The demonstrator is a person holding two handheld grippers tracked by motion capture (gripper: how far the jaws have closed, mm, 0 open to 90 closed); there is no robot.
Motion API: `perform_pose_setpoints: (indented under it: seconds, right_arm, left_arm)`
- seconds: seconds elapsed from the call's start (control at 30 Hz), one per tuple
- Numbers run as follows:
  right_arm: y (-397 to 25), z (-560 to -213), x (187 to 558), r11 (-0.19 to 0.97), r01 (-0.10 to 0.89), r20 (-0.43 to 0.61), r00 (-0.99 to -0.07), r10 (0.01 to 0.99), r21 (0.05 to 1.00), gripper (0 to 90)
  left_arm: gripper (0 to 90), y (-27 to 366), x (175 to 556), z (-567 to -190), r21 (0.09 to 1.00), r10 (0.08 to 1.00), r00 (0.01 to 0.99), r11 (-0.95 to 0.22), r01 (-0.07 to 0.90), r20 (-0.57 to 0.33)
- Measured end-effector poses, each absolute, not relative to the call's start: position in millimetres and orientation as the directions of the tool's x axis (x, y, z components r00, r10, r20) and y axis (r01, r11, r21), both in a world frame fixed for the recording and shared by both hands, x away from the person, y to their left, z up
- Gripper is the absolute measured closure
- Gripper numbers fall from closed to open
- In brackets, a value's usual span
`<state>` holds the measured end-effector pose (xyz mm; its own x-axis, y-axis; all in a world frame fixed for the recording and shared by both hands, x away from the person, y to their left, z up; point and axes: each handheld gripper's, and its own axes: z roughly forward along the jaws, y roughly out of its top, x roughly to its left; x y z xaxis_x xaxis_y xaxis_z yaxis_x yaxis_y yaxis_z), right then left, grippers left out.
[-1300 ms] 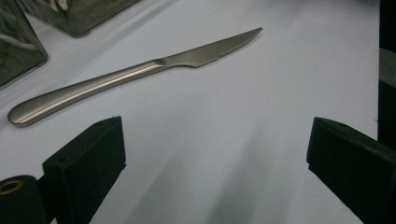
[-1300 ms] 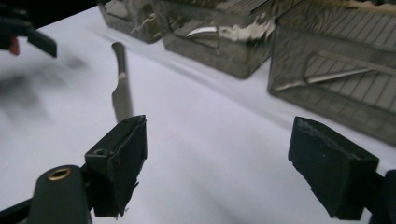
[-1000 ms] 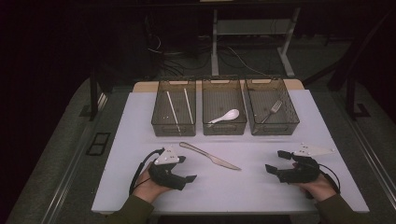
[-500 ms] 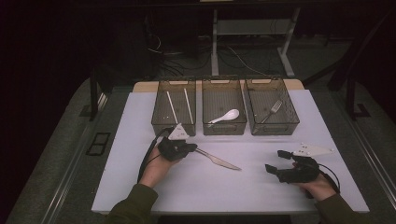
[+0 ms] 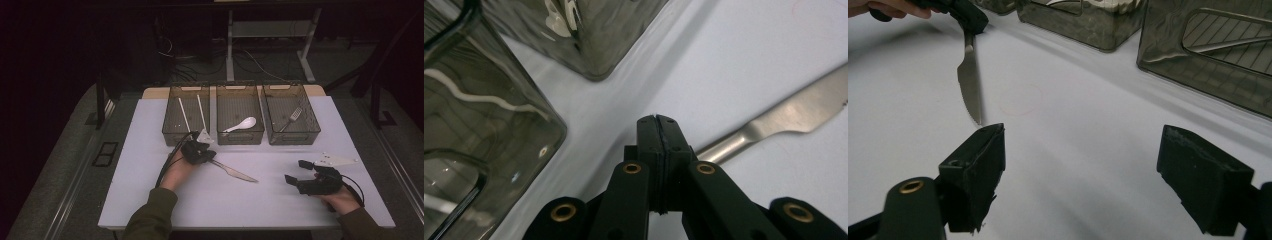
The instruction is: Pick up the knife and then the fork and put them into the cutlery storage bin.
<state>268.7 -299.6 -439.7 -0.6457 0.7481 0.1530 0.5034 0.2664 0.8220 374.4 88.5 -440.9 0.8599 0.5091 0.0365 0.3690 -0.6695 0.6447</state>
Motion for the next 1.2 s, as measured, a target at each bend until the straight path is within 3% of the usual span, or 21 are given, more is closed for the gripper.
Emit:
perform_pose_setpoints:
  seconds: [0.7, 1.2]
  right_arm:
    - [-301, -439, 268, 0.270, 0.494, 0.141, -0.646, 0.750, 0.826, 19.6]
    - [-300, -438, 268, 0.272, 0.492, 0.136, -0.646, 0.751, 0.827, 19.6]
  left_arm:
    - [89.1, 108, 332, -436, 0.593, 0.423, 0.905, -0.715, 0.370, -0.056]
    - [88.9, 109, 307, -429, 0.626, 0.467, 0.878, -0.655, 0.423, -0.105]
